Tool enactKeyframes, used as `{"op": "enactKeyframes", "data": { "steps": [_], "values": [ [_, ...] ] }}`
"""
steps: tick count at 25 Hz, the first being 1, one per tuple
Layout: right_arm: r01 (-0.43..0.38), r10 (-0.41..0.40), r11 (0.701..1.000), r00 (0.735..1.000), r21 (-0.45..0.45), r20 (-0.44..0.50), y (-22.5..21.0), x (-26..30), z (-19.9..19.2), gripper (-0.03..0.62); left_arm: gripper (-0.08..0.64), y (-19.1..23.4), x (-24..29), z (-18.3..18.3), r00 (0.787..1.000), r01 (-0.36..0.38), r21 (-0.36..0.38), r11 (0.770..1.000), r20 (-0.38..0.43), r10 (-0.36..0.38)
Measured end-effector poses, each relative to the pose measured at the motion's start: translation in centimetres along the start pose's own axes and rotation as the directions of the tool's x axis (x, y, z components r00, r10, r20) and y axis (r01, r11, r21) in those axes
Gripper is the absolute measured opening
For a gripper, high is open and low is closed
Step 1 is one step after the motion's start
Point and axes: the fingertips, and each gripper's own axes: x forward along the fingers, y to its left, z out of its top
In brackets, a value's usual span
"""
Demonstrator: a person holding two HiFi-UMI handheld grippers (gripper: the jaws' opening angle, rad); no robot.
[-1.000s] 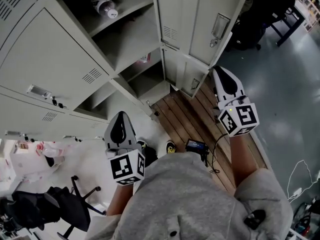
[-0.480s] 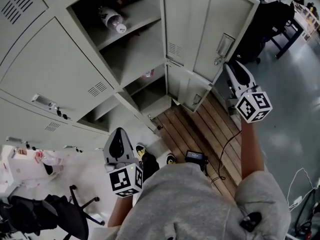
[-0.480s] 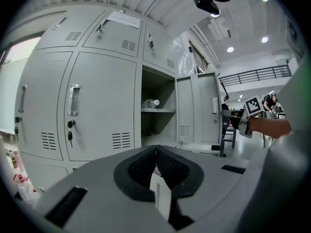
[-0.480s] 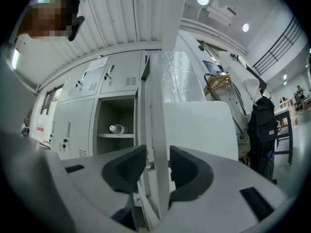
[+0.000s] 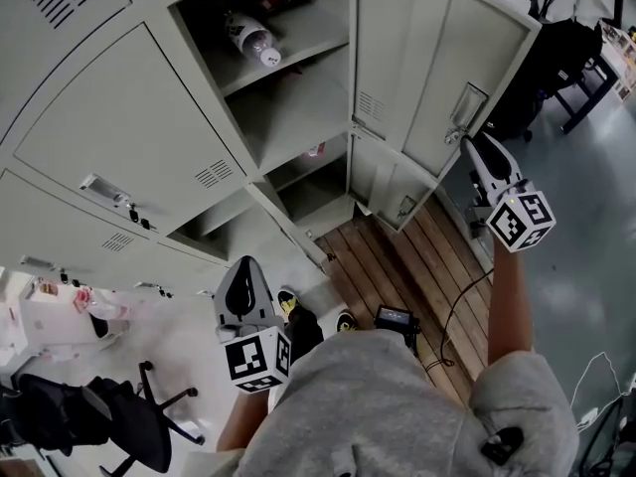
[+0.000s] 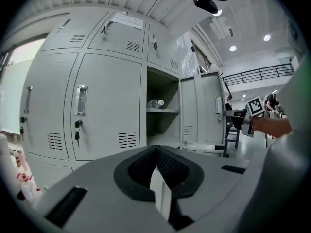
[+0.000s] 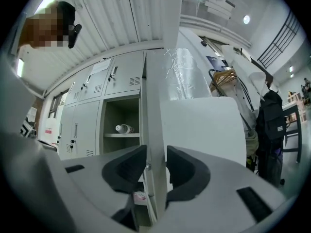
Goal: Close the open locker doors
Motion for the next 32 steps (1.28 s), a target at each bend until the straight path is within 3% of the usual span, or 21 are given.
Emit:
{"op": "enactKeyframes", "data": {
  "steps": [6,12,19,32],
  "values": [
    [-0.087,0.083,0.994,0.995,0.059,0.060,2.4,-0.3,0.2,0.140,0.012,0.0,-0.3,-0.6,1.000,-0.003,-0.016,1.000,-0.010,0.003],
    [-0.185,0.184,0.983,0.981,0.006,0.058,7.3,0.0,-0.3,0.121,0.012,0.9,-0.6,-1.0,1.000,-0.023,-0.026,0.999,-0.008,0.023],
    [-0.297,0.296,0.954,0.955,-0.039,-0.014,13.4,0.6,-0.7,0.126,0.012,1.8,-1.1,-1.4,0.999,-0.044,-0.033,0.998,-0.014,0.044],
    [-0.319,0.317,0.946,0.947,-0.056,-0.042,19.7,3.2,-1.4,0.161,0.012,4.2,-2.6,-1.9,0.994,-0.104,-0.057,0.993,-0.019,0.103]
  ]
}}
